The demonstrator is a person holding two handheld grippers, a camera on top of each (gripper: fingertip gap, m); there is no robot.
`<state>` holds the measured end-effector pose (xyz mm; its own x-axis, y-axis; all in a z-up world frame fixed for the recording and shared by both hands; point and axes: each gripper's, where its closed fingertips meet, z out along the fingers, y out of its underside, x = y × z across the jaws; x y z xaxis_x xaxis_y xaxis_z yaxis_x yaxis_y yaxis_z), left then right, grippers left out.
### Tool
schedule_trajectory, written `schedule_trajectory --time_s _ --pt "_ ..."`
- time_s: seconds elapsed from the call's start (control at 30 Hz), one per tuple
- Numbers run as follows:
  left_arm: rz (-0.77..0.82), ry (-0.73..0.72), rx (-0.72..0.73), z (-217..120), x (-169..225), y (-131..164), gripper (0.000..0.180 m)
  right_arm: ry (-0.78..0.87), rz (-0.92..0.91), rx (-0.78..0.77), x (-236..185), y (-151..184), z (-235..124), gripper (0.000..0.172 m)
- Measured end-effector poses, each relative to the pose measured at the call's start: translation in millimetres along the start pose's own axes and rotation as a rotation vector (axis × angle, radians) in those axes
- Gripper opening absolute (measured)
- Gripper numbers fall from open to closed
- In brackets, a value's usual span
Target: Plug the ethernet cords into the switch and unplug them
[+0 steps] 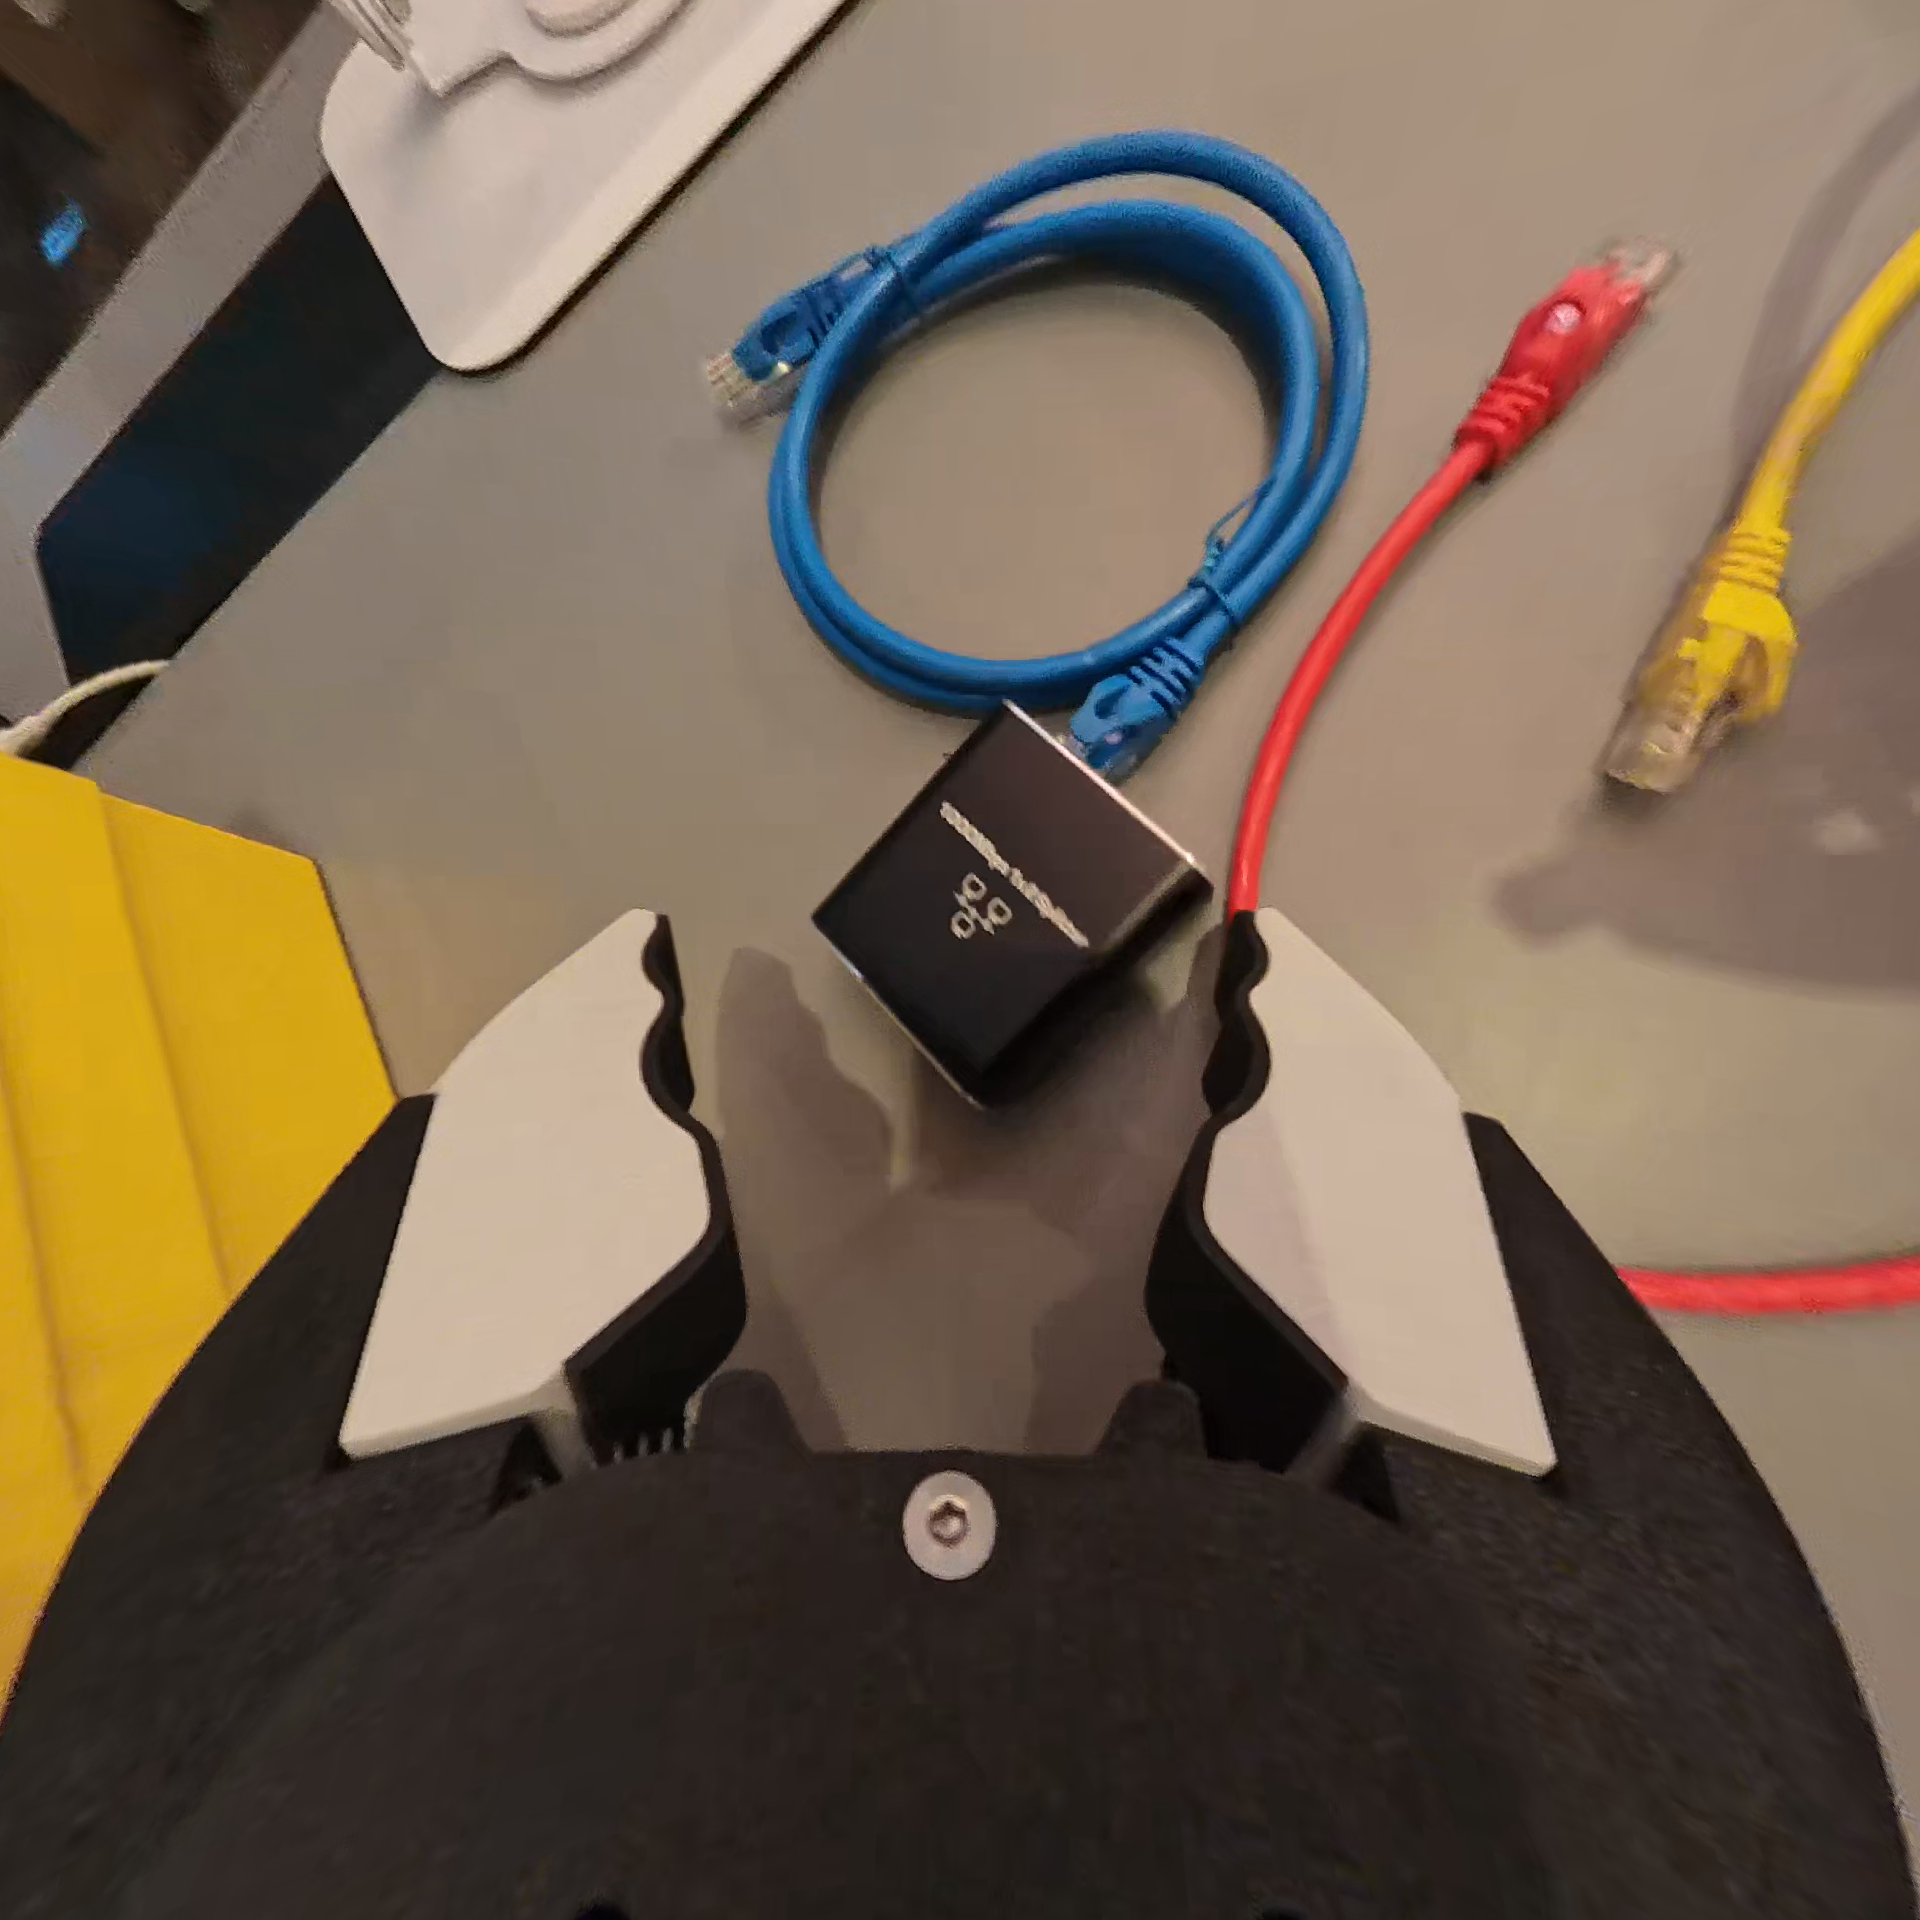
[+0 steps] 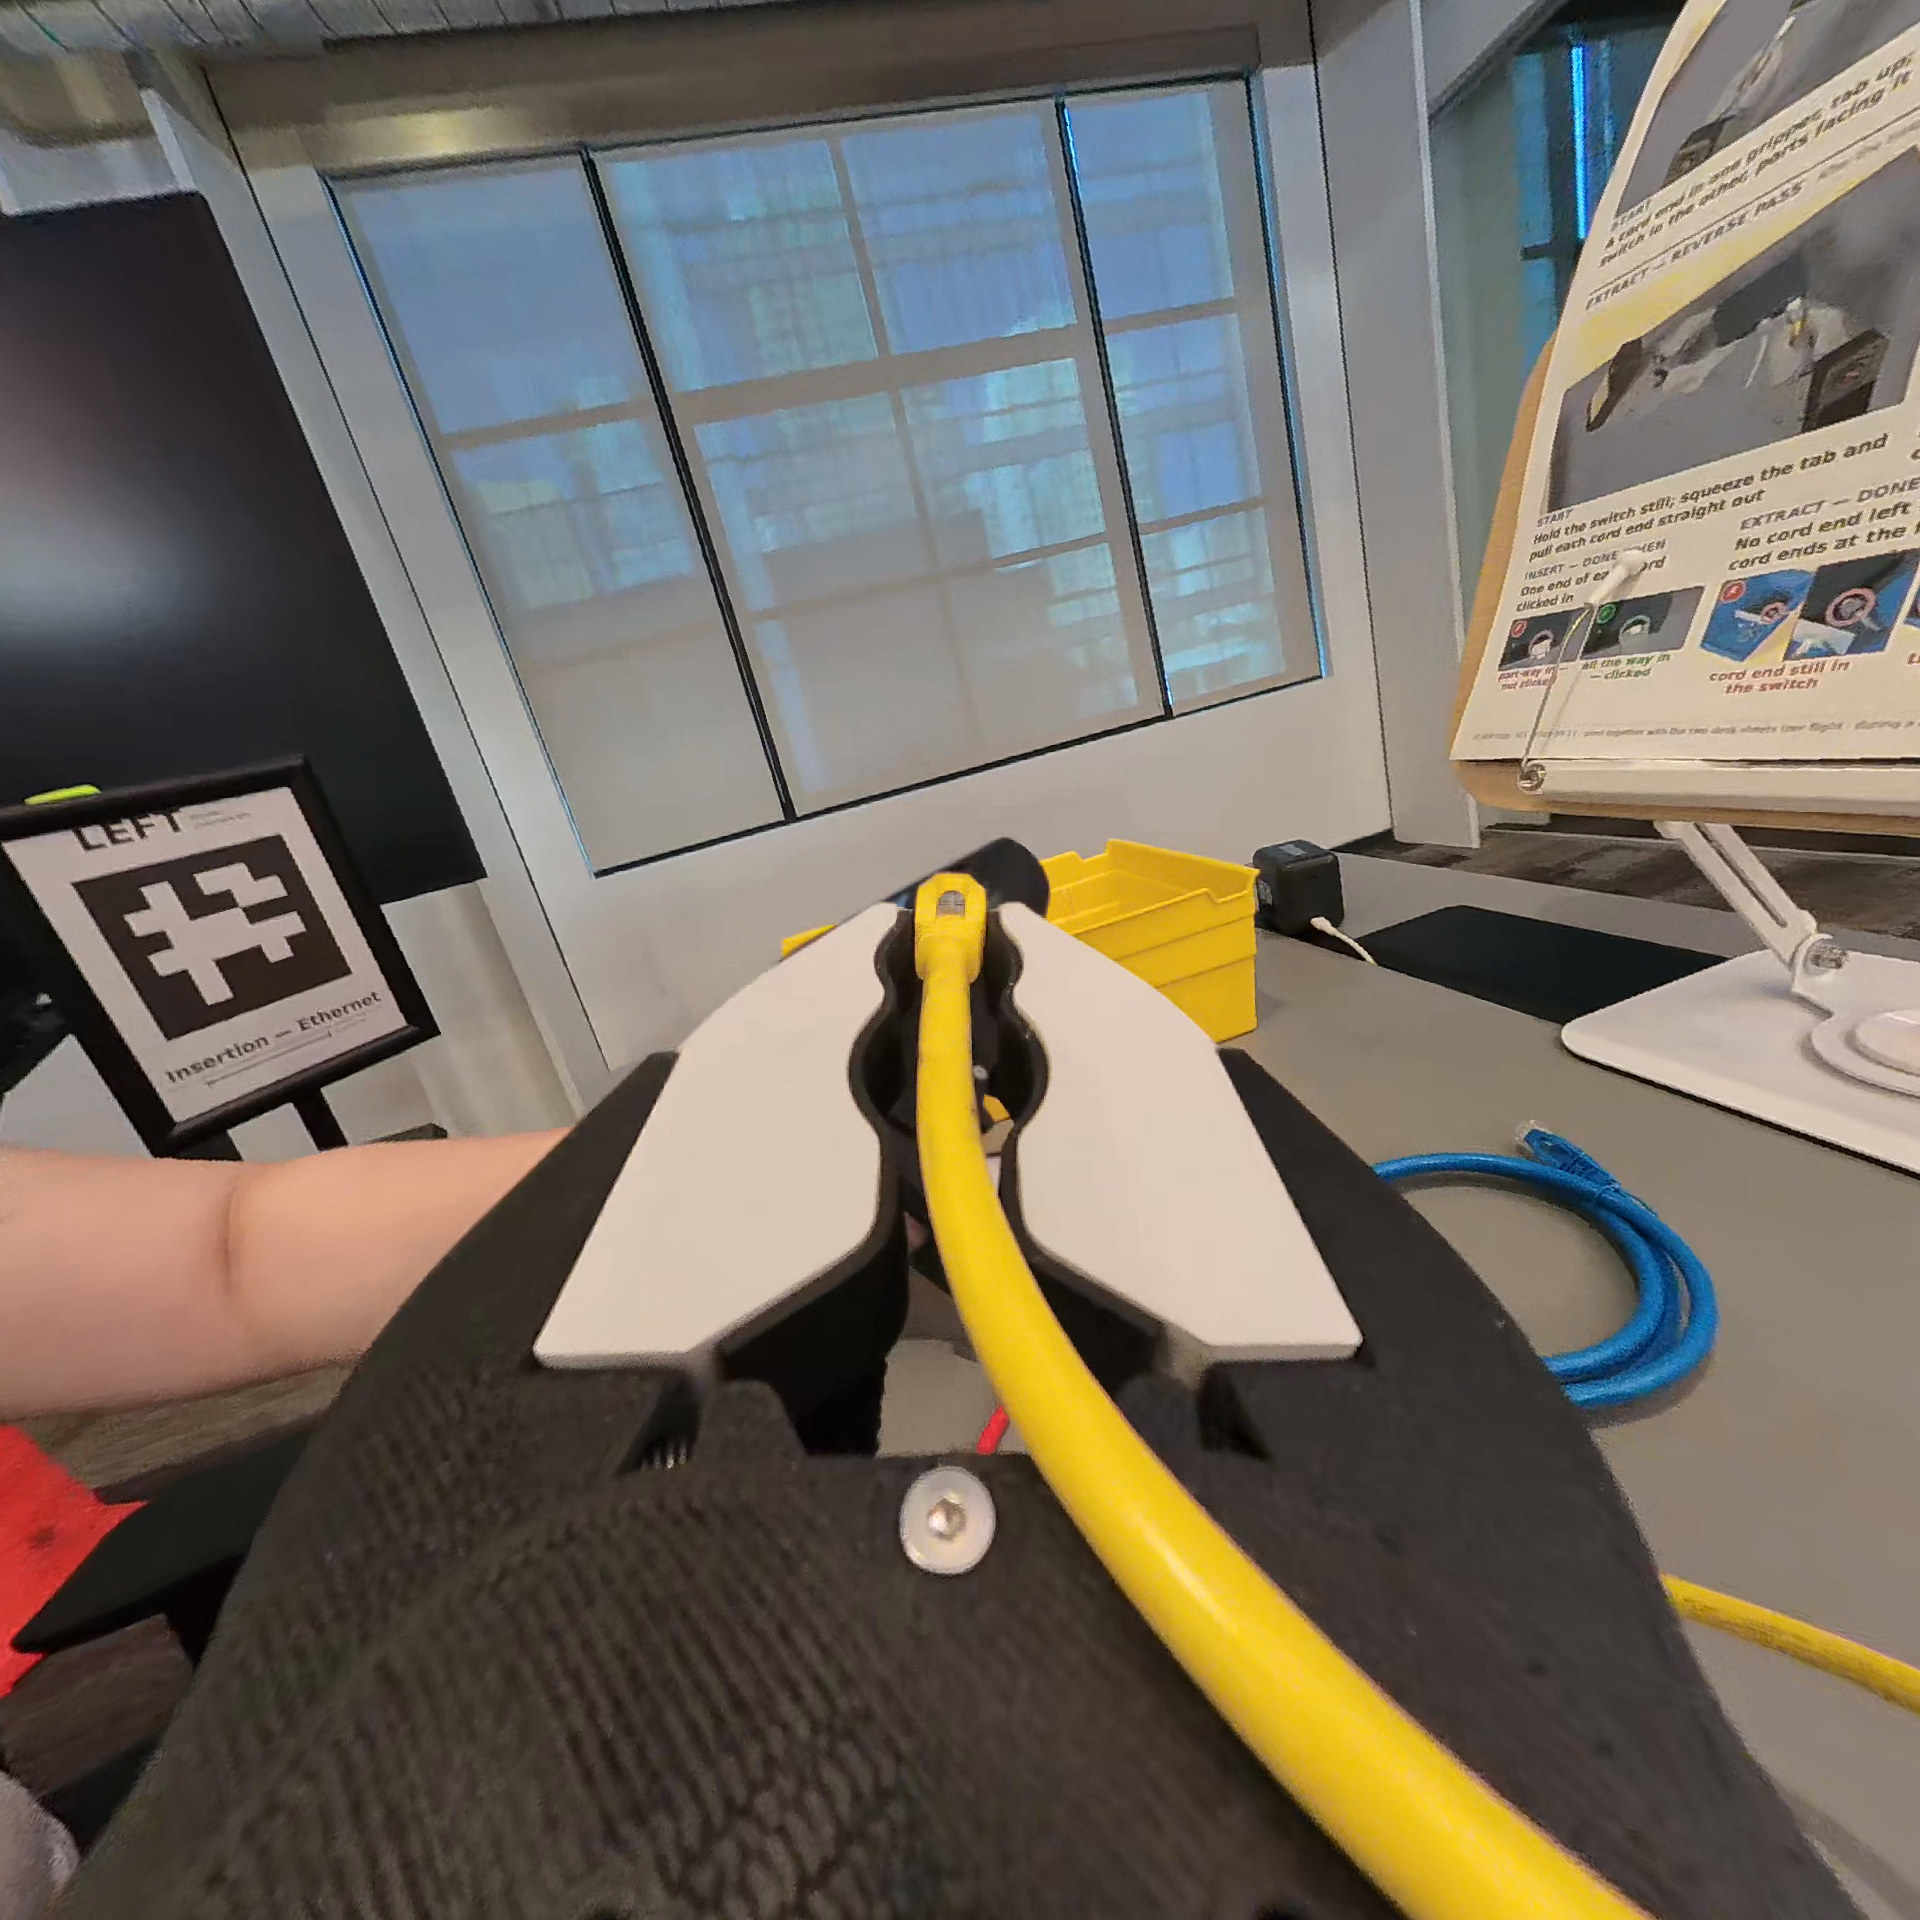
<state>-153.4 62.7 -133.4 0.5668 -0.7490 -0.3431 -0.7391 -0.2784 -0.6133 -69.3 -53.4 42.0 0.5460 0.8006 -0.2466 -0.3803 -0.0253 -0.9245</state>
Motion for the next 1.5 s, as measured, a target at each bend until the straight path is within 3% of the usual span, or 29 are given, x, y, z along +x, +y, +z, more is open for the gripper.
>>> schedule_trajectory --time_s 0.07,0.13,0.3,0.43,0.57,0.63,1.03,1.3,1.5 --pt "-0.042 0.024 0.017 7 0 -3 0.095 -0.009 0.008 0.005 1 -1 -1 0.013" --pt "-0.048 0.134 0.06 9 8 -11 0.088 -0.02 0.002 0.012 1 -3 -3 0.013" --pt "0.226 0.272 -0.03 3 8 -6 0.082 -0.041 0.029 0.032 0 -9 -6 0.013" --pt "0.445 0.367 -0.106 0 6 -4 0.067 -0.057 0.012 0.015 -5 -7 -5 0.013" --pt "0.492 0.501 -0.108 3 16 -8 0.058 -0.07 -0.007 0.014 -8 -8 -4 0.013" --pt "0.478 0.567 -0.096 6 21 -8 0.063 -0.076 -0.013 0.022 -9 -10 -6 0.013" --pt "0.484 0.633 -0.147 19 26 4 0.065 -0.08 -0.003 -0.007 -7 -5 -4 0.013" --pt "0.563 0.571 -0.185 18 18 5 0.059 -0.077 0.005 -0.049 -4 6 -1 0.013" --pt "0.484 0.641 -0.108 -14 8 -11 0.06 -0.078 0.002 -0.097 -4 17 3 0.013"
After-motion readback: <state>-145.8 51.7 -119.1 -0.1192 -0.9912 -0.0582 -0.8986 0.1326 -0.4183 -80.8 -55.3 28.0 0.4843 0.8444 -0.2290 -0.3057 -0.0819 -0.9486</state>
